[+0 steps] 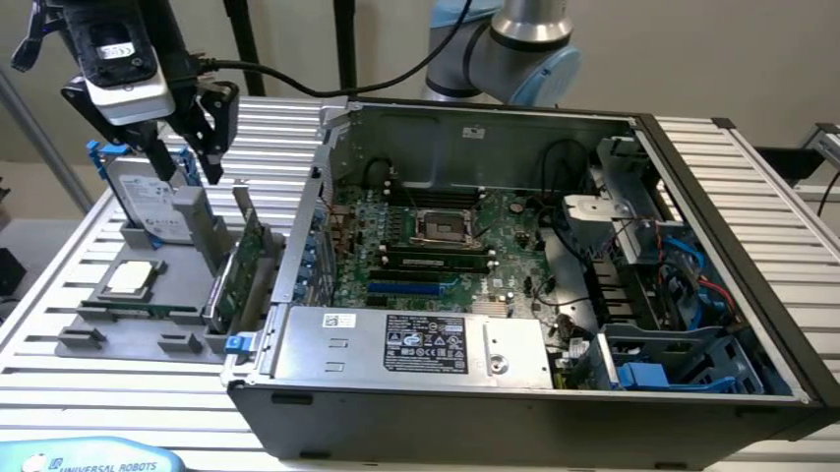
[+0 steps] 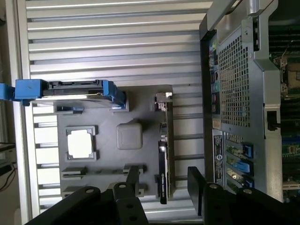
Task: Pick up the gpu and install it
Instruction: 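Pick up the gpu and move the gpu toward the slot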
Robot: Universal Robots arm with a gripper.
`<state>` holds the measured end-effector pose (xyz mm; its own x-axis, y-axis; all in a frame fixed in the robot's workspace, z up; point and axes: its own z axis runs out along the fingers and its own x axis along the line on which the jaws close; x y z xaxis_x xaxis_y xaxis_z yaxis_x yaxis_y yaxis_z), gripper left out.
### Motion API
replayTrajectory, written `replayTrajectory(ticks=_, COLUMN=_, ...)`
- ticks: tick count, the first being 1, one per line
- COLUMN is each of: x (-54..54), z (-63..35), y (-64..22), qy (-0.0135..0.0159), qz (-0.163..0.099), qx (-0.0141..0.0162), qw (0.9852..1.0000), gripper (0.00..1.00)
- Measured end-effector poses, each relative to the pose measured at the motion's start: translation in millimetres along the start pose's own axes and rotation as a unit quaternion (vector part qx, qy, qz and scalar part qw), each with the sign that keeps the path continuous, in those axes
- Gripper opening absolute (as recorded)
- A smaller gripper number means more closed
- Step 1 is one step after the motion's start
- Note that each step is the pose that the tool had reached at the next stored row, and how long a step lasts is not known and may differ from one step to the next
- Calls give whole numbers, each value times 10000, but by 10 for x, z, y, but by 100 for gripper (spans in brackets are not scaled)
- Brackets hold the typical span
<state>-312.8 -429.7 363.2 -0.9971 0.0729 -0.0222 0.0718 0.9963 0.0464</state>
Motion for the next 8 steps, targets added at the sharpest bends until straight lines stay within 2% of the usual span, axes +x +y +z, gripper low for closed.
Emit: replayTrajectory(ticks=8, x=13, z=143, y=-53, qy=-5, qz=17, qx=0, qw=10000, gripper=54)
